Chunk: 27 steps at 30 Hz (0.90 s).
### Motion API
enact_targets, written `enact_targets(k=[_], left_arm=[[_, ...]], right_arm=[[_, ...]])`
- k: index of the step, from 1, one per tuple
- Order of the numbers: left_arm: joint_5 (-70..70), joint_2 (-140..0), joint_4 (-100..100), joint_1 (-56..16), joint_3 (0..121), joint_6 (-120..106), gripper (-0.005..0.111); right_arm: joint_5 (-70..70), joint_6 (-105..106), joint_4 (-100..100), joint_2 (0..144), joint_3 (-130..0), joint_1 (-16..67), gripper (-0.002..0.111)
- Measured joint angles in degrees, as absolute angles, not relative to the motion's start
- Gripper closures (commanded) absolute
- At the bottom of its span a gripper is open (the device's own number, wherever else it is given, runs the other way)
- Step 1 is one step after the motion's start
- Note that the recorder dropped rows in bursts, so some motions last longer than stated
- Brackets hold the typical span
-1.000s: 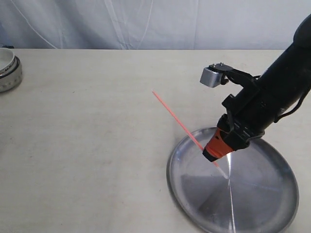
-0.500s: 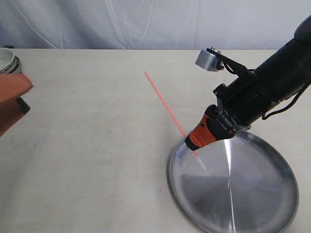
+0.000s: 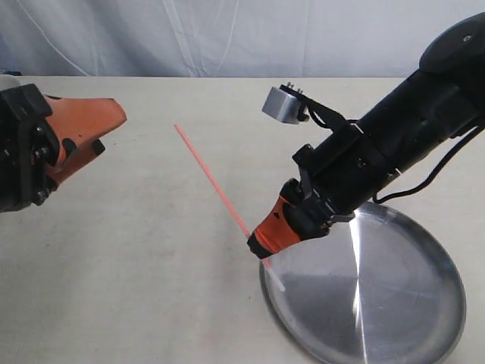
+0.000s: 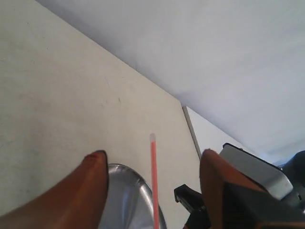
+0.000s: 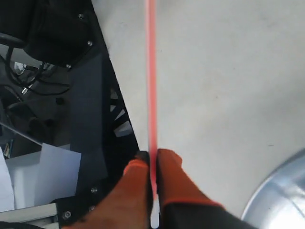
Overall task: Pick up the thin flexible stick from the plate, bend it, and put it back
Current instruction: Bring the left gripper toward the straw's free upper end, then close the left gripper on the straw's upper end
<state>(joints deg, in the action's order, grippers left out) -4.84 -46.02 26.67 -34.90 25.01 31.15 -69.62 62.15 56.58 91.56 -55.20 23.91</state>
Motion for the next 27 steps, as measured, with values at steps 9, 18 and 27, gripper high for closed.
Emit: enact_targets(k=[9,18,27], left_arm=[[-5.1,-47.9,26.1,-34.9,26.3,31.2,0.051],[-4.9,-50.9,25.2,-35.5,28.1,31.2,0.051],[-8.1,-59.7,24.0,-40.6,31.4,32.1,0.051]], right_arm=[[-69.6,62.3,60.2,91.6,-55.2,24.0,0.109],[-69.6,62.5,61.8,91.6,-55.2,24.9,0.109],[-69.7,63.6,63.6,91.6,-55.2,28.1,0.109]])
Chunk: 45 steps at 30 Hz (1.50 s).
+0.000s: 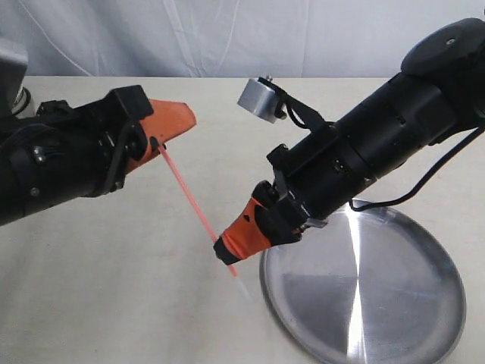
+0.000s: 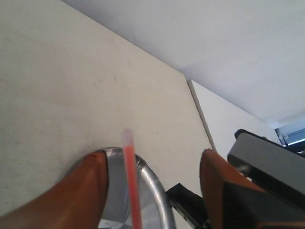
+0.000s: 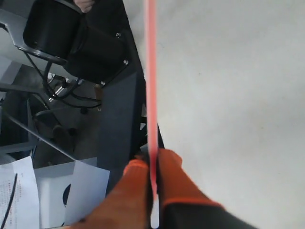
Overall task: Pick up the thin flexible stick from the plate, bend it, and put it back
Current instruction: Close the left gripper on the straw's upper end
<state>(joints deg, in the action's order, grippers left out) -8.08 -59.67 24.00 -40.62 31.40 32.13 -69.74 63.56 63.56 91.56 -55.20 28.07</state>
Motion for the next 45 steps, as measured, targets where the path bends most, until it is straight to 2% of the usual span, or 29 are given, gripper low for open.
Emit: enact_targets(k=[2,4,6,9,10,25,27,31,33,45], left_arm=[[-8.3,-61.3,23.6,-41.3,32.2,32.2,0.052],[-8.3,-62.1,23.6,-41.5,32.4,32.3,0.058],[-8.3,-62.3,23.6,-41.5,32.4,32.5,0.072],[-8.3,-62.5,23.6,-41.5,32.4,32.5,0.104],[-8.3,-62.6,23.6,-41.5,32.4,32.5,0.107],[-10.1,-62.6,23.0,-41.5,32.4,32.2,0.107],[-10.2,-62.6,22.9,-41.5,32.4,32.2,0.107],[-10.8,-62.6,22.7,-41.5,32.4,32.2,0.107],[-10.9,-62.6,22.7,-41.5,32.4,32.2,0.107],[-14.4,-62.6,22.6,-41.5,32.4,32.2,0.107]], right_arm=[[-69.7,64.3,65.0,91.6,-55.2,28.1,0.109],[-69.7,64.6,65.4,91.6,-55.2,28.1,0.109],[-69.6,64.6,65.5,91.6,-55.2,28.1,0.109],[-69.6,64.8,65.5,91.6,-55.2,28.1,0.109],[-69.6,64.9,65.7,91.6,-55.2,28.1,0.109],[-69.7,65.1,68.0,91.6,-55.2,28.1,0.107],[-69.7,65.1,68.0,91.6,-55.2,28.1,0.099],[-69.7,65.1,69.5,91.6,-55.2,28.1,0.066],[-69.7,65.1,70.9,91.6,-55.2,28.1,0.056],[-69.5,65.1,73.2,91.6,-55.2,28.1,0.056]])
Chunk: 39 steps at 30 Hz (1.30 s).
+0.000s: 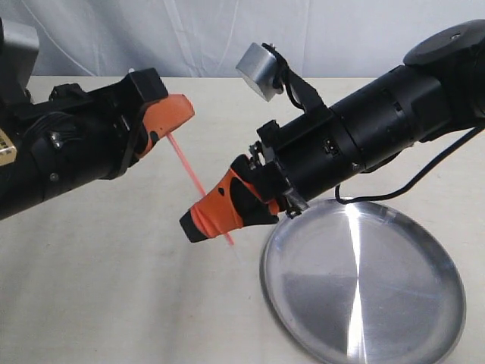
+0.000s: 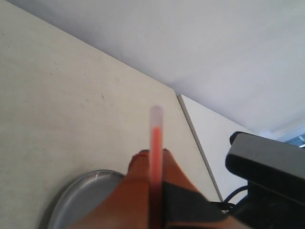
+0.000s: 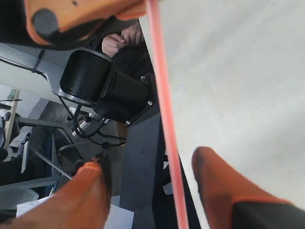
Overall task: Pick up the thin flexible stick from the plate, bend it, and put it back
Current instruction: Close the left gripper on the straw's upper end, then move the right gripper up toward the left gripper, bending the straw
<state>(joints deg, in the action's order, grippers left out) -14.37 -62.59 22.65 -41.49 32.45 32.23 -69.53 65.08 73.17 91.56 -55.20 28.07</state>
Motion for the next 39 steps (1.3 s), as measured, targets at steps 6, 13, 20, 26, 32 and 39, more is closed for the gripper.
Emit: enact_targets(k=[6,13,20,26,32,39], left_arm=[[-16.5,-62.6,22.6,-41.5,32.4,32.2,0.107],[-17.3,-62.6,22.6,-41.5,32.4,32.2,0.107],[-18.6,-62.6,22.6,-41.5,32.7,32.2,0.107],[-19.0,-62.6,22.2,-41.5,32.7,32.1,0.107],[-19.0,-62.6,22.2,-41.5,32.7,32.1,0.107],[-20.1,-62.7,21.1,-41.2,32.7,31.8,0.107]], right_arm=[[-67.2,65.1,73.4,91.6,-55.2,28.1,0.074],[-66.3,65.2,75.3,91.6,-55.2,28.2,0.109],[-66.5,65.5,77.4,91.4,-55.2,28.3,0.109],[-66.5,65.5,77.9,91.4,-55.2,28.3,0.109],[-64.2,64.0,77.9,91.4,-55.2,28.3,0.109],[-55.9,59.3,78.4,91.0,-55.2,28.3,0.109]])
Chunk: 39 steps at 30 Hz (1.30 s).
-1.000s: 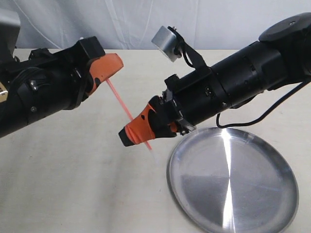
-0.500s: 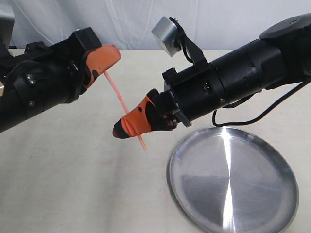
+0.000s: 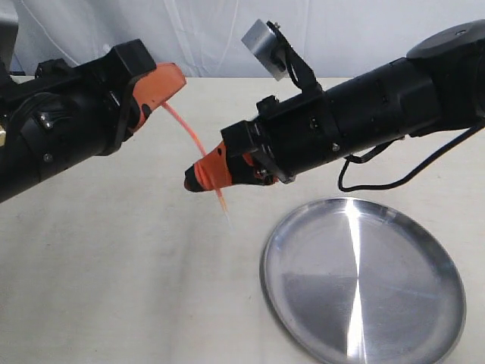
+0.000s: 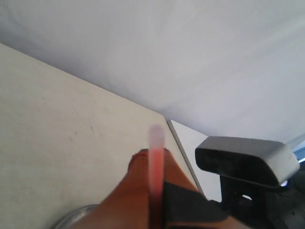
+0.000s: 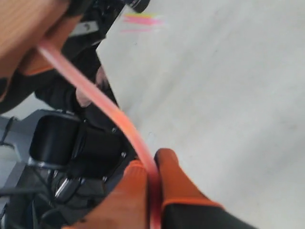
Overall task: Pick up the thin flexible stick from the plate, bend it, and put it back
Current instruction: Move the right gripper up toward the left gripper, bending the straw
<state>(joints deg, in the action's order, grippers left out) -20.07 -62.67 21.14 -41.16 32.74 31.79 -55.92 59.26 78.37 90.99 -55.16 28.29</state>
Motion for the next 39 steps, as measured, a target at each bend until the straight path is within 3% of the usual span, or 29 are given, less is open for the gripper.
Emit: enact_targets(k=[18,39], left_arm=[[-23.1,-65.0,23.8,-41.2,31.8,30.8,0.107],[-25.9,-68.4,31.2,-41.2,30.7,31.4,0.107]], right_arm=[[-44.2,58.9,87.8,91.1,-54.7,28.3,0.109],[-40.3,61.4,94.8,91.1,-54.5,28.3,0.109]])
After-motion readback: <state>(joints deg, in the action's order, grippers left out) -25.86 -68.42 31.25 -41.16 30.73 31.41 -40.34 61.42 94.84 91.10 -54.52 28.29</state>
